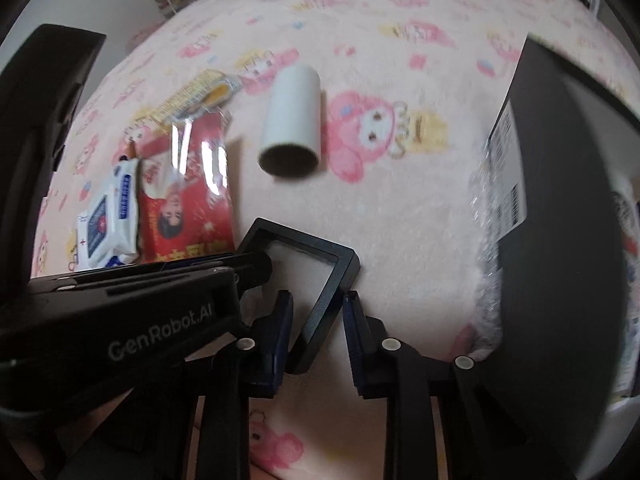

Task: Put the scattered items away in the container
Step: 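Carry the black frame with the right gripper and lower it into the box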

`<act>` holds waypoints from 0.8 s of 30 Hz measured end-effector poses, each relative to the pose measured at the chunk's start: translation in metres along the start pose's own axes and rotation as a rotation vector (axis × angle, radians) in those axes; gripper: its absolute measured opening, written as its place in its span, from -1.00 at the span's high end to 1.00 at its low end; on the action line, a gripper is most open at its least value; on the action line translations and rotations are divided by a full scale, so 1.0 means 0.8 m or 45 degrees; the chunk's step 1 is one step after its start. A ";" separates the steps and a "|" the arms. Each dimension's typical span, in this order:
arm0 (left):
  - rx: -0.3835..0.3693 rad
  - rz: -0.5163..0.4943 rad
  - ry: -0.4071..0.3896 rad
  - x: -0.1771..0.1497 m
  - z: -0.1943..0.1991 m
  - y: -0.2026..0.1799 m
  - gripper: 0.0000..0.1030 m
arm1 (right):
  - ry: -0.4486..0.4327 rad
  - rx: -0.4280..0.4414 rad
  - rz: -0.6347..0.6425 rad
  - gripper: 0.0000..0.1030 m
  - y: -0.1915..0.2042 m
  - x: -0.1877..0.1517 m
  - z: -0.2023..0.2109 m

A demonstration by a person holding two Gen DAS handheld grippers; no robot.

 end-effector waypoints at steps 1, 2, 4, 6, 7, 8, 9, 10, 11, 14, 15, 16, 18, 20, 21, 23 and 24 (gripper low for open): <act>-0.022 -0.008 -0.032 -0.002 0.009 -0.003 0.63 | -0.022 -0.006 0.010 0.57 0.001 0.001 0.008; -0.046 -0.015 -0.064 -0.004 0.018 -0.005 0.64 | -0.045 -0.012 0.019 0.57 0.002 0.002 0.017; -0.106 -0.024 -0.124 -0.009 0.035 -0.011 0.64 | -0.082 -0.010 0.027 0.57 0.005 0.001 0.032; -0.161 -0.033 -0.150 -0.004 0.046 -0.009 0.64 | -0.122 -0.018 0.042 0.57 0.008 0.003 0.048; -0.187 -0.040 -0.162 -0.001 0.052 -0.009 0.64 | -0.141 -0.024 0.052 0.57 0.010 0.005 0.054; -0.209 -0.054 -0.178 -0.003 0.059 -0.013 0.64 | -0.159 -0.030 0.061 0.57 0.011 0.006 0.061; -0.224 -0.071 -0.194 -0.002 0.066 -0.017 0.64 | -0.176 -0.036 0.070 0.57 0.012 0.007 0.069; -0.239 -0.088 -0.209 0.000 0.071 -0.019 0.64 | -0.194 -0.042 0.080 0.57 0.012 0.007 0.077; -0.253 -0.101 -0.220 0.001 0.074 -0.021 0.64 | -0.206 -0.041 0.082 0.57 0.013 0.011 0.081; -0.284 -0.133 -0.238 0.004 0.087 -0.029 0.64 | -0.241 -0.034 0.084 0.57 0.010 0.016 0.096; -0.288 -0.146 -0.244 0.006 0.089 -0.035 0.64 | -0.255 -0.032 0.082 0.57 0.006 0.015 0.104; -0.288 -0.162 -0.252 0.007 0.092 -0.043 0.64 | -0.269 -0.031 0.083 0.57 0.003 0.016 0.111; -0.287 -0.199 -0.265 0.009 0.100 -0.061 0.64 | -0.297 -0.032 0.088 0.57 -0.002 0.018 0.123; -0.285 -0.238 -0.278 0.012 0.109 -0.082 0.64 | -0.328 -0.037 0.083 0.57 -0.013 0.020 0.138; -0.287 -0.257 -0.282 0.014 0.112 -0.093 0.64 | -0.343 -0.040 0.080 0.57 -0.020 0.022 0.146; -0.300 -0.293 -0.277 0.021 0.114 -0.120 0.64 | -0.372 -0.049 0.068 0.57 -0.038 0.027 0.161; -0.308 -0.308 -0.271 0.024 0.111 -0.133 0.64 | -0.386 -0.054 0.061 0.57 -0.048 0.029 0.168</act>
Point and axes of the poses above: each gripper's, at about its wrist camera, not at the fingertips, and z roughly against the way its jaws point, y to its left, x to its top, the point moved 3 cm from there along -z, roughly the way its jaws point, and after that the axes turned 1 degree about x, right-handed, at the moved point
